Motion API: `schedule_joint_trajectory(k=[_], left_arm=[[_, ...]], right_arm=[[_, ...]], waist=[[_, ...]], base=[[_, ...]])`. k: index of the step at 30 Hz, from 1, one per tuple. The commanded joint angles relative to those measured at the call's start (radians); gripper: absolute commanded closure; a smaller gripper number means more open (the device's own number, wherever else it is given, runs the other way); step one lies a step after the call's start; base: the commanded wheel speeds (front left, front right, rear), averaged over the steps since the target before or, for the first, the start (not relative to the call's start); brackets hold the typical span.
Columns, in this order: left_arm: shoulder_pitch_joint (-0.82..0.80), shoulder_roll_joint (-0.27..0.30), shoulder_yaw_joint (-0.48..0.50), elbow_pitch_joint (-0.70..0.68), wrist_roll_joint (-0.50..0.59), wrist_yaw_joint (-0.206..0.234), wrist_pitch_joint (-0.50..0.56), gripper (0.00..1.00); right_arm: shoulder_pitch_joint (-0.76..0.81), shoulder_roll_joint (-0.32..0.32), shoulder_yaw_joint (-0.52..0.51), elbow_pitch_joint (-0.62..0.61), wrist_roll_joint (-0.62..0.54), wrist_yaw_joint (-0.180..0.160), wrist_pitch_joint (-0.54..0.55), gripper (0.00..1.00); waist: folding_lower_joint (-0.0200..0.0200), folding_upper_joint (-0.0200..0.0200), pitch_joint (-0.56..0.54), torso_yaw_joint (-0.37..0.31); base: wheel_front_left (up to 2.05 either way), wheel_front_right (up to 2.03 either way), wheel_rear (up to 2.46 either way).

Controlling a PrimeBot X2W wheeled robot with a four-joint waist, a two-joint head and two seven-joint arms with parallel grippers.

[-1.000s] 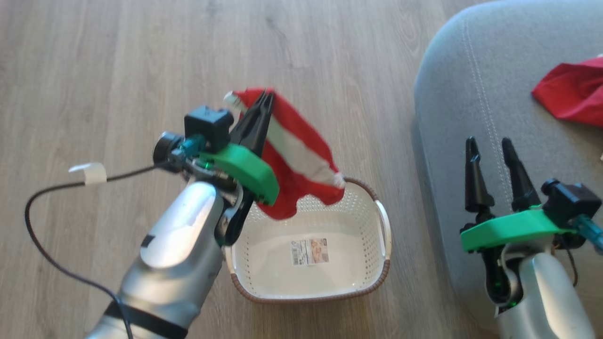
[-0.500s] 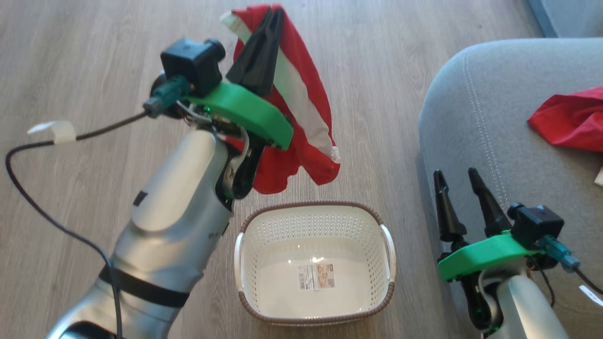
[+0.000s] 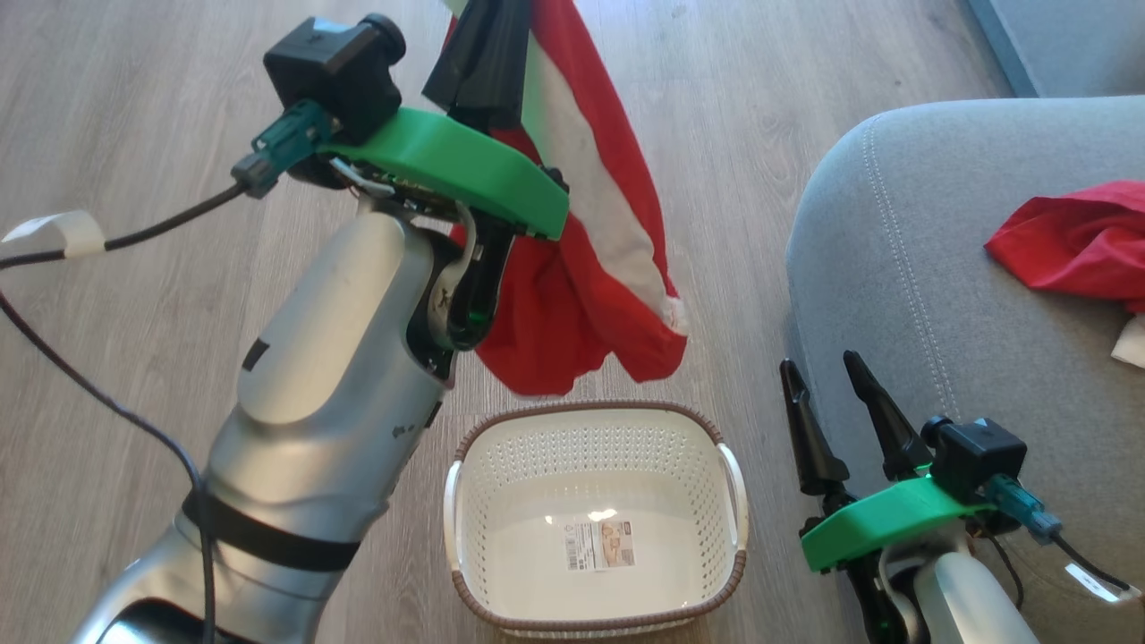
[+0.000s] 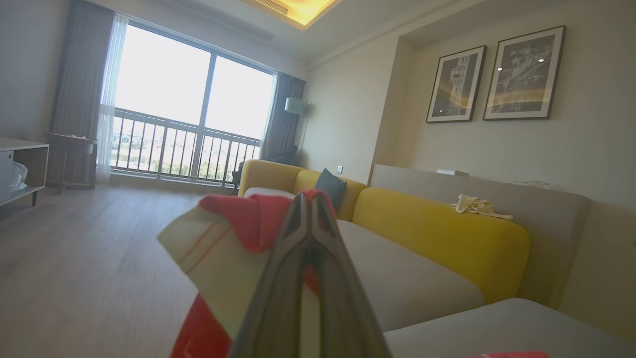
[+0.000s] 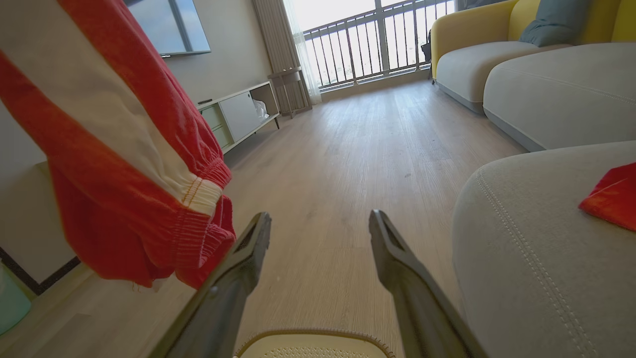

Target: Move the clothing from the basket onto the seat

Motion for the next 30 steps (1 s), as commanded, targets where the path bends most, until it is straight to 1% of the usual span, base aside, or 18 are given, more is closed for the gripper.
schedule_joint_trajectory(k=[1, 6, 11, 15, 16, 17, 18, 19, 26, 30], left_arm=[[-0.072, 0.014, 0.039, -0.044, 0.000, 0.009, -0.009, 1.00], [-0.080, 0.014, 0.016, -0.054, -0.001, 0.016, -0.010, 1.00], [-0.084, 0.014, 0.008, -0.053, -0.001, 0.019, -0.010, 1.00], [-0.089, 0.014, -0.001, -0.052, -0.004, 0.019, -0.010, 1.00], [-0.090, 0.014, -0.003, -0.052, -0.006, 0.020, -0.010, 1.00], [-0.092, 0.014, -0.004, -0.052, -0.008, 0.020, -0.010, 1.00], [-0.093, 0.014, -0.006, -0.052, -0.010, 0.020, -0.010, 1.00], [-0.095, 0.014, -0.007, -0.052, -0.012, 0.020, -0.010, 1.00], [-0.103, 0.014, -0.038, -0.060, -0.028, 0.023, -0.010, 1.00], [-0.107, 0.014, -0.058, -0.067, -0.033, 0.024, -0.010, 1.00]], right_arm=[[-0.020, -0.006, 0.029, -0.041, -0.014, 0.007, -0.009, 0.00], [-0.016, -0.006, 0.041, -0.066, -0.039, 0.007, -0.009, 0.00], [-0.020, -0.006, 0.085, -0.116, -0.057, 0.007, -0.009, 0.00], [-0.022, -0.006, 0.105, -0.167, -0.100, 0.007, -0.007, 0.00], [-0.025, -0.006, 0.111, -0.182, -0.118, 0.007, -0.005, 0.00], [-0.033, -0.006, 0.124, -0.198, -0.167, 0.007, -0.005, 0.00], [-0.046, -0.007, 0.147, -0.213, -0.253, 0.007, -0.004, 0.00], [-0.050, -0.007, 0.164, -0.221, -0.308, 0.007, -0.001, 0.00], [-0.076, -0.006, 0.193, -0.261, -0.277, 0.007, 0.009, 0.00], [-0.103, -0.006, 0.195, -0.259, -0.180, 0.007, 0.020, 0.00]], waist=[[0.0001, 0.0000, -0.003, 0.000], [0.0001, 0.0000, -0.010, -0.002], [0.0001, 0.0000, -0.010, -0.005], [0.0001, 0.0000, -0.008, -0.007], [0.0001, 0.0000, -0.008, -0.008], [0.0001, 0.0000, -0.008, -0.008], [0.0001, 0.0000, -0.007, -0.008], [0.0001, 0.0000, -0.006, -0.008], [0.0001, 0.0000, -0.004, -0.003], [0.0001, 0.0000, -0.003, 0.002]], base=[[0.00, 0.00, 0.00], [0.00, 0.00, 0.00], [0.00, 0.00, 0.00], [0.00, 0.00, 0.00], [0.00, 0.00, 0.00], [0.00, 0.00, 0.00], [0.00, 0.00, 0.00], [0.00, 0.00, 0.00], [0.00, 0.00, 0.00], [0.00, 0.00, 0.00]])
